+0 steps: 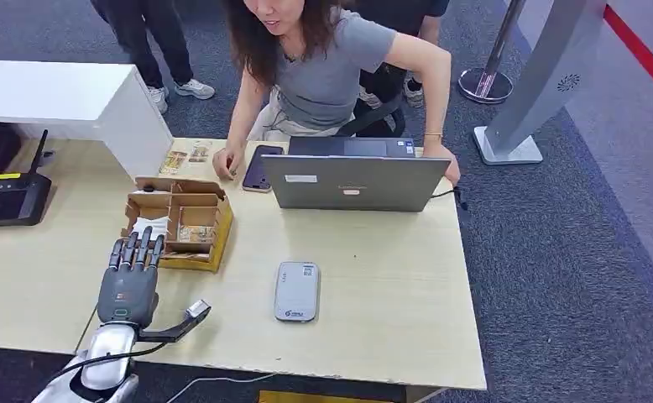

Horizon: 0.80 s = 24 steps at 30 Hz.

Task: Pass the card to the sensor for recognition and then transmit it.

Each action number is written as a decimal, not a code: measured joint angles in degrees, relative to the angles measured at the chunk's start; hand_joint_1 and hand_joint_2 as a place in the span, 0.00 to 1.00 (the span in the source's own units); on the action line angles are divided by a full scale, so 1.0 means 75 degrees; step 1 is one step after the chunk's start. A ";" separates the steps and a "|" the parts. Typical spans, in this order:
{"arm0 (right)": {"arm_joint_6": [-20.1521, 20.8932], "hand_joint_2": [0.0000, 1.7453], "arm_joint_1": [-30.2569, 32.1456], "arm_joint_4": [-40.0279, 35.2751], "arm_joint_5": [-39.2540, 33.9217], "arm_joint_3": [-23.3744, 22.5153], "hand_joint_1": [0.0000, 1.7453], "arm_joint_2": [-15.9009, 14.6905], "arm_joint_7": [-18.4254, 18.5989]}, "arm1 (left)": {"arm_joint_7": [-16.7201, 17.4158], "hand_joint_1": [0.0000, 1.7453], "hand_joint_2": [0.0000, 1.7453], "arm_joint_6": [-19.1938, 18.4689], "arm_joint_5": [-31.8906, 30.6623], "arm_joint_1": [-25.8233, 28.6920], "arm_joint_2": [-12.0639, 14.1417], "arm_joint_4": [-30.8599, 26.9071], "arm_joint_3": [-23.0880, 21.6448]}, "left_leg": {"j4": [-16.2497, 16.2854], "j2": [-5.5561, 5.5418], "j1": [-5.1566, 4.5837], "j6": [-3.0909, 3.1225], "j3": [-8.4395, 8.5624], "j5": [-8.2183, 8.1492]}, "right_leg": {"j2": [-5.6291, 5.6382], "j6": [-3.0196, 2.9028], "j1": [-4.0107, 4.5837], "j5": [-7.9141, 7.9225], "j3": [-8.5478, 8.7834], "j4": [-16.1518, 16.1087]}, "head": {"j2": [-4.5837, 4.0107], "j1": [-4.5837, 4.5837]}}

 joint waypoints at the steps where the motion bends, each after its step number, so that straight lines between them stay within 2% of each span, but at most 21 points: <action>1: 0.0021 0.00 -0.0001 0.0000 0.0000 0.0000 0.00 0.0000 -0.0021 | -0.0026 0.00 1.00 0.0041 0.0000 0.0000 0.0018 0.0012 0.0000 | 0.0000 0.0000 0.0000 0.0000 0.0000 0.0000 | 0.0000 0.0000 0.0000 0.0000 0.0000 0.0000 | -0.0003 -0.0003; 10: 0.0044 0.00 -0.0001 0.0000 0.0023 0.0006 0.00 -0.0021 -0.0070 | -0.0091 0.00 1.00 0.0370 0.0000 -0.0033 0.0146 0.0149 -0.0026 | 0.0000 0.0000 0.0000 0.0000 0.0000 0.0000 | 0.0000 0.0000 0.0000 0.0000 -0.0001 0.0000 | -0.0003 0.0000; 14: 0.0053 0.00 0.0003 0.0000 0.0023 0.0006 0.00 -0.0029 -0.0061 | -0.0254 0.00 1.00 0.0496 0.0000 -0.0038 0.0198 0.0190 -0.0026 | 0.0000 0.0000 0.0000 0.0000 0.0000 0.0000 | 0.0001 0.0000 0.0000 0.0000 -0.0001 0.0000 | -0.0003 -0.0003; 24: 0.0105 0.00 0.0016 0.0000 0.0137 0.0017 0.00 -0.0041 -0.0050 | -0.0405 0.00 1.00 0.0624 0.0000 -0.0205 0.0146 0.0295 -0.0035 | 0.0000 0.0000 0.0000 0.0000 0.0001 0.0000 | 0.0000 0.0000 0.0000 0.0000 0.0000 0.0000 | -0.0003 0.0000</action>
